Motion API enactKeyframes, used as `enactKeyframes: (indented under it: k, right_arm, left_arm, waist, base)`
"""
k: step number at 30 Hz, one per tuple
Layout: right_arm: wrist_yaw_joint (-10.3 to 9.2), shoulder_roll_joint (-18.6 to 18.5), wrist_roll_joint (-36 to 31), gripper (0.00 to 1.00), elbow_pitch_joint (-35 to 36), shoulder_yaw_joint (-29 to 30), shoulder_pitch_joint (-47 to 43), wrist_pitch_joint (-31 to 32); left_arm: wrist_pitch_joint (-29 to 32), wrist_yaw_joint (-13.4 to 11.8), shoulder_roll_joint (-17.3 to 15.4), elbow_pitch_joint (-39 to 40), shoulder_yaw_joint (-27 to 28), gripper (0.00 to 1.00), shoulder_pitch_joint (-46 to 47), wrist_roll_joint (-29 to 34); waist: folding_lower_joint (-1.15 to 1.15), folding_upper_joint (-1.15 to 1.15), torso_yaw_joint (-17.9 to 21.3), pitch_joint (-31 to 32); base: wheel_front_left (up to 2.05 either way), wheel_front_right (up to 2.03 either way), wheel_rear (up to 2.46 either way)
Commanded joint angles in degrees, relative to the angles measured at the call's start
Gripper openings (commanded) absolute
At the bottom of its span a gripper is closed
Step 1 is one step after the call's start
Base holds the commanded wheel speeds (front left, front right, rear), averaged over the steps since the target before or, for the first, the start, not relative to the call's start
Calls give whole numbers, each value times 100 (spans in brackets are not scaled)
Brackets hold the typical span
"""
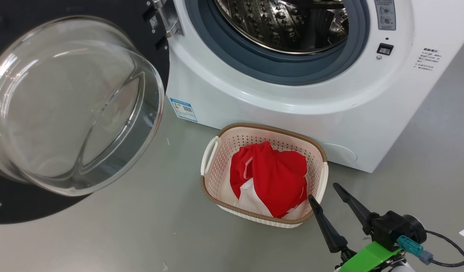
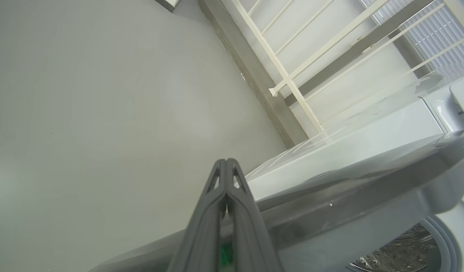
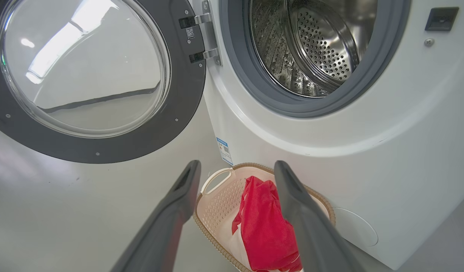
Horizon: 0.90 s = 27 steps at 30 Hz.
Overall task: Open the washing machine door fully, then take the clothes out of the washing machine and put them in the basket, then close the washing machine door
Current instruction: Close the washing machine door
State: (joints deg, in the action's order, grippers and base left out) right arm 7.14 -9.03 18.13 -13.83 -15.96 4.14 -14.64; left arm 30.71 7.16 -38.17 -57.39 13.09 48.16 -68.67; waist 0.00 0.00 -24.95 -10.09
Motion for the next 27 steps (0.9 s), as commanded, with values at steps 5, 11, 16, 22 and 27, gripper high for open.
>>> enactKeyframes:
  k: [5, 11, 16, 22, 27]
  right_arm:
    - [35, -25, -12, 100, 118, -123, 214, -36]
    - [35, 4, -21, 100, 123, -86, 209, -36]
    - [35, 31, -14, 100, 131, -49, 173, -36]
    - [35, 68, 3, 100, 139, 8, 90, -36]
    - [35, 89, 11, 100, 152, 45, 32, -36]
  left_arm:
    - [521, 33, -356, 292, -93, 0, -5, -113]
    - [961, 33, -348, 683, -198, 0, -226, -334]
    - [1386, 33, -424, 1136, -273, 0, -515, -558]
    - [1750, 33, -465, 1911, -315, 0, -951, -896]
    - [2011, 33, -529, 2534, -374, 0, -1337, -1134]
  waist:
    - [0, 0, 1, 0]
    - [0, 0, -5, 42]
    - [0, 0, -14, 106]
    - [0, 0, -31, 231]
    - [0, 0, -21, 330]
  base:
    - [0, 0, 0]
    - [0, 0, 0]
    - [0, 0, 0]
    - [0, 0, 0]
    - [0, 0, 0]
